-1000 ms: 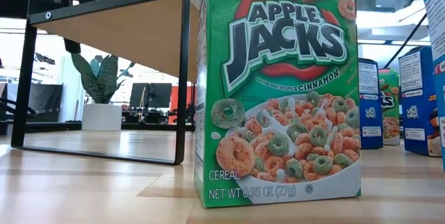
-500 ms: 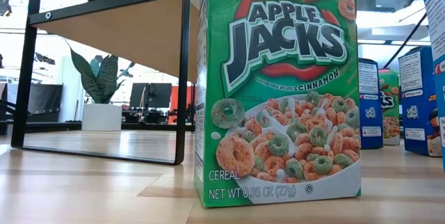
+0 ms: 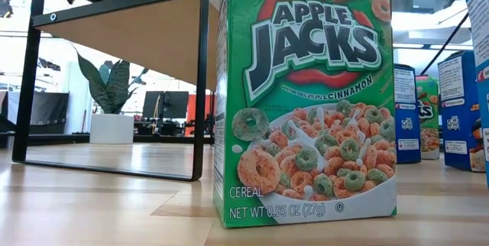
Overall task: Stack cereal on shelf
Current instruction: Put the middle green cereal box on the shelf
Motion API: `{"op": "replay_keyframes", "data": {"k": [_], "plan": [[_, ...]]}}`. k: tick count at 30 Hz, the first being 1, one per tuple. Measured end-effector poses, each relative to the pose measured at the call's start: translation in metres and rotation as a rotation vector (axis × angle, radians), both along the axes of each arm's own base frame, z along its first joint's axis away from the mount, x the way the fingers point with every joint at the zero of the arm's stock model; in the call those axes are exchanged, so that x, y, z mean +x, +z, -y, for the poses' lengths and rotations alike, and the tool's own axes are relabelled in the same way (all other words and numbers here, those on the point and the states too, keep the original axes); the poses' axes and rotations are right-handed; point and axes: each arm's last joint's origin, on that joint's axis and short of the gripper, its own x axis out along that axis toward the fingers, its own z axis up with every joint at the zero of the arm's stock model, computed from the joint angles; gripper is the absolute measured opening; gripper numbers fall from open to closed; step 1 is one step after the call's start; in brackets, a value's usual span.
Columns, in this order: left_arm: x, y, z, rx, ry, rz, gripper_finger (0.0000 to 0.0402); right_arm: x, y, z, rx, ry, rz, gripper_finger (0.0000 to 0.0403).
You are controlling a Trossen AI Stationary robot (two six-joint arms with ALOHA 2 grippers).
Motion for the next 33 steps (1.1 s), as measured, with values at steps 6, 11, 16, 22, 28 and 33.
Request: {"op": "replay_keyframes", "data": {"k": [6,11,16,22,28,33], "plan": [[0.016,-0.009,-0.015,0.011,-0.056,0.008,0.0000,0.002,-0.002,0.001,0.000,-0.002,0.001,0.0013],[0.024,-0.014,-0.021,0.011,-0.097,0.014,0.0000,0.018,-0.016,-0.001,-0.002,0.025,0.004,0.0013],[0.028,-0.017,-0.023,0.002,-0.115,0.007,0.0000,0.028,-0.024,0.007,0.030,0.033,0.017,0.0013],[0.029,-0.017,-0.023,0.006,-0.141,0.016,0.0000,0.028,-0.031,0.019,0.039,0.008,-0.030,0.0013],[0.030,-0.018,-0.022,-0.011,-0.183,0.021,0.0000,0.027,-0.031,0.023,0.047,-0.011,-0.040,0.0013],[0.032,-0.019,-0.021,-0.015,-0.203,0.024,0.0000,0.026,-0.032,0.024,0.044,-0.016,-0.054,0.0013]]}}
